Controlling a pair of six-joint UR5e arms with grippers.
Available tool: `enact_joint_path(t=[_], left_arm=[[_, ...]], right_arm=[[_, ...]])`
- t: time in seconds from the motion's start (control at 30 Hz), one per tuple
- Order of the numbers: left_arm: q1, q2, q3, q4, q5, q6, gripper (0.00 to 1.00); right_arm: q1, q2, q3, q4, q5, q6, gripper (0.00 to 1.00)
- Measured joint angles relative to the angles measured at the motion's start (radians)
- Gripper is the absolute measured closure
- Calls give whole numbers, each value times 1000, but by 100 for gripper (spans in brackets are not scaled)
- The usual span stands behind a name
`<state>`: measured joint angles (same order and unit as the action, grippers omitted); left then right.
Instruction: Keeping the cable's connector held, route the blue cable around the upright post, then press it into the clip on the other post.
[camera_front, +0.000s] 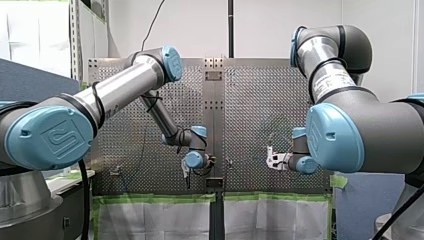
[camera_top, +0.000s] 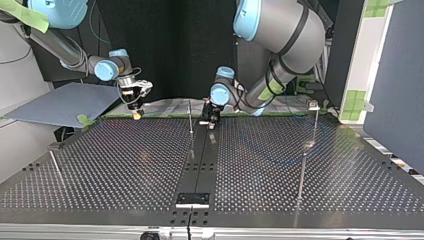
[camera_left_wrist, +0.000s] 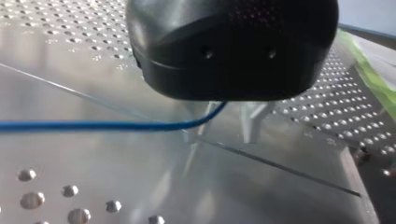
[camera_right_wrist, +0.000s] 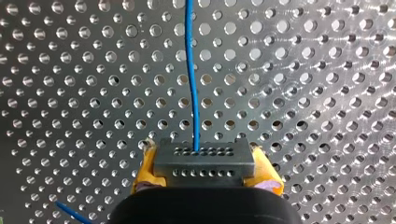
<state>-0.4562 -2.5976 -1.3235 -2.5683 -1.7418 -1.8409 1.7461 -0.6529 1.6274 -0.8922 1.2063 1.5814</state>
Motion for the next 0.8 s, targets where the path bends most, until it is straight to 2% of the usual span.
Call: enact_joint_path(t=[0.23,0.3,0.33,0.37,0.67,0.8], left_arm=[[-5,0,0,-51,0,55,42],[-6,0,0,-70,0,73,11],[-7,0,0,-77,-1,81,11],[-8,0,0,-87,-2,91,0],[-23,1,0,-164,-44,167,0],[-31,2,0,-196,-49,188,0]], right_arm=[[-2,1,0,1,-10,0,100],[-2,1,0,3,-13,1,100],[-2,2,1,3,-14,0,100],[-2,2,1,3,-15,1,100],[-3,16,1,5,-20,0,100],[-3,21,1,7,-24,1,100]])
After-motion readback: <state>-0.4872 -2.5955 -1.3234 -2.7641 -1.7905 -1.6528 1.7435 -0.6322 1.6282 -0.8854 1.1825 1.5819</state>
